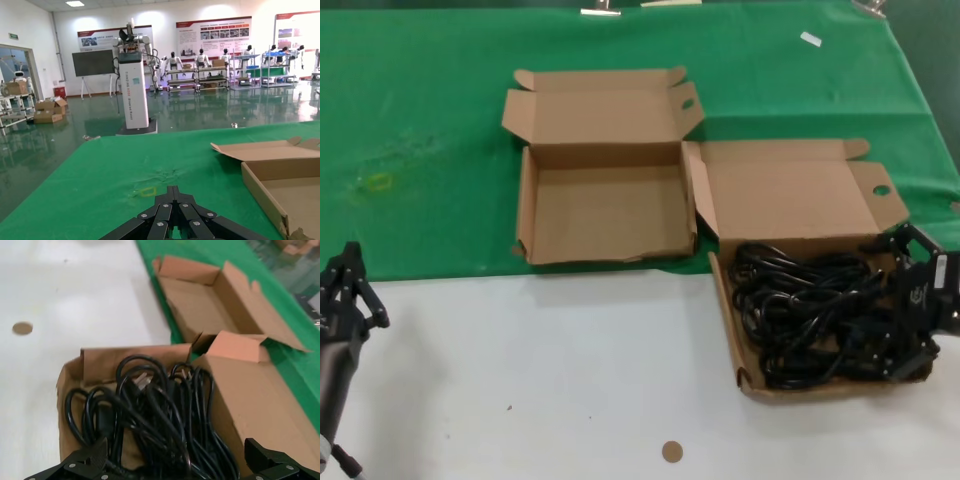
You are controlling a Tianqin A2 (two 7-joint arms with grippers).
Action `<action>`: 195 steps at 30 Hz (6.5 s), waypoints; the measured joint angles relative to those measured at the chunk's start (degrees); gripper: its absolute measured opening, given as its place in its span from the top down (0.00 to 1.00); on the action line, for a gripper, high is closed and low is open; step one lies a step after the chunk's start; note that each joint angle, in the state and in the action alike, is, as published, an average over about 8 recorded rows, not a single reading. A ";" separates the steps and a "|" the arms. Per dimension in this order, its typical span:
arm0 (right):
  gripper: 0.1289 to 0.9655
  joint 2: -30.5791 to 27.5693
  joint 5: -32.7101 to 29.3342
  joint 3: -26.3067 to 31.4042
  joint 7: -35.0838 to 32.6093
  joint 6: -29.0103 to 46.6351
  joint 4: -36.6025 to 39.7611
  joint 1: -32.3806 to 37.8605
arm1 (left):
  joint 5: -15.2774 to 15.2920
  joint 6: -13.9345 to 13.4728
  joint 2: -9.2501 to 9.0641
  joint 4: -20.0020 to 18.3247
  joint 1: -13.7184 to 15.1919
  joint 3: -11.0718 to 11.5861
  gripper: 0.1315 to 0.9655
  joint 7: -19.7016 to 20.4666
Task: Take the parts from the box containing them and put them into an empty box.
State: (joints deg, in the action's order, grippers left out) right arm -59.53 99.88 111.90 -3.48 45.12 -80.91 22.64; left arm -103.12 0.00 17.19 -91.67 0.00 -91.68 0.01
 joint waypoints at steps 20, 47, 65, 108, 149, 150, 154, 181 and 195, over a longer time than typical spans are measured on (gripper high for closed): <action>0.10 8.50 -11.87 4.26 -4.58 11.20 10.53 13.09 | 0.00 0.00 0.00 0.00 0.00 0.00 0.99 0.01; 0.68 10.43 -16.08 4.61 -5.73 17.15 12.04 16.55 | 0.02 0.00 0.00 0.00 0.00 0.00 0.99 0.02; 0.91 8.54 -15.98 2.96 -2.20 19.54 8.21 17.38 | 0.01 0.00 0.00 0.00 0.00 0.00 0.99 0.02; 0.92 30.94 -25.92 11.19 5.53 18.74 14.00 38.25 | 0.01 0.00 0.00 0.00 0.00 0.00 0.99 0.01; 0.78 54.54 -24.07 10.66 -20.25 3.46 65.25 54.92 | 0.01 0.00 0.00 0.00 0.00 0.00 0.99 0.01; 0.77 54.62 -23.99 10.56 -20.52 3.36 65.55 55.00 | 0.01 0.00 0.00 0.00 0.00 0.00 0.99 0.01; 0.70 54.79 -23.77 10.30 -21.12 3.11 66.18 55.15 | 0.01 0.00 0.00 0.00 0.00 0.00 0.99 0.01; 0.11 51.46 -16.47 2.04 -14.56 -9.90 45.54 34.22 | 0.01 0.00 0.00 0.00 0.00 0.00 0.72 0.01; 0.01 49.12 -11.42 -3.65 -9.95 -18.91 31.13 19.67 | 0.00 0.00 0.00 0.00 0.00 0.00 0.41 -0.01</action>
State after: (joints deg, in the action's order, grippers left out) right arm -10.40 88.46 108.25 -13.43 26.21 -49.77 42.31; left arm -103.13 0.00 17.19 -91.67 0.00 -91.68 0.00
